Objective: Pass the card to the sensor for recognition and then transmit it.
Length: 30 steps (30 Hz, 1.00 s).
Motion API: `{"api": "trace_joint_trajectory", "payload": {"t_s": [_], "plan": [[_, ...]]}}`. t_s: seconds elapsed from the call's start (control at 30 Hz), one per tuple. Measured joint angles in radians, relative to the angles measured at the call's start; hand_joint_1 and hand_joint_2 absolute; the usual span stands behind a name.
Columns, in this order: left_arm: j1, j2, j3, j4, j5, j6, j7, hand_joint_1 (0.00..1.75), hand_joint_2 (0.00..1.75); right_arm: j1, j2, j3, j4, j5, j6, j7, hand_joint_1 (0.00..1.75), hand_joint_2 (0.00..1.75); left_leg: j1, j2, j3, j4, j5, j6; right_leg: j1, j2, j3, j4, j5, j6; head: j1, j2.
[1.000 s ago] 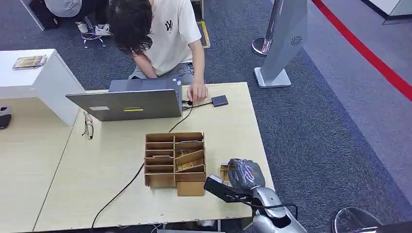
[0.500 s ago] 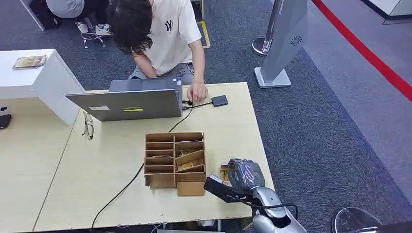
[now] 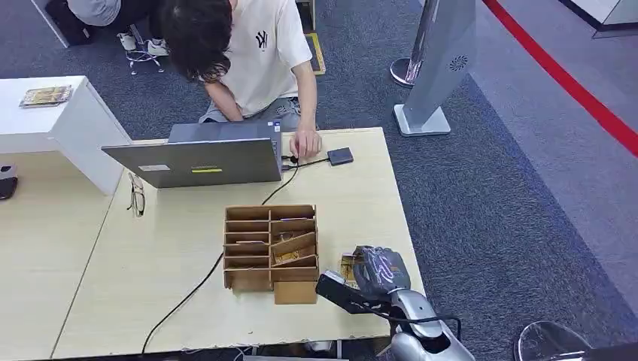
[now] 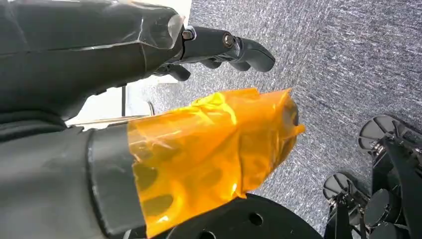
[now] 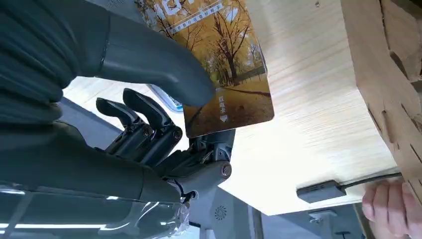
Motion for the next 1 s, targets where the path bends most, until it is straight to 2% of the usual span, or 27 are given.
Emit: {"api": "trace_joint_trajectory", "payload": {"t_s": [0.6, 1.0], "plan": [[0.000, -0.001, 0.001, -0.008, -0.014, -0.007, 0.000, 0.00, 0.00, 0.000, 0.000, 0.000, 0.000, 0.002, 0.000, 0.000, 1.75, 1.75, 0.000, 0.000, 0.000, 0.000, 0.000, 0.000, 0.000, 0.000, 0.000, 0.000, 0.000, 0.000, 0.000, 0.000], [0.000, -0.001, 0.014, -0.010, -0.017, -0.006, -0.003, 0.00, 0.00, 0.031, 0.000, -0.040, -0.073, 0.000, -0.062, -0.009, 1.75, 1.75, 0.000, 0.000, 0.000, 0.000, 0.000, 0.000, 0.000, 0.000, 0.000, 0.000, 0.000, 0.000, 0.000, 0.000]]}}
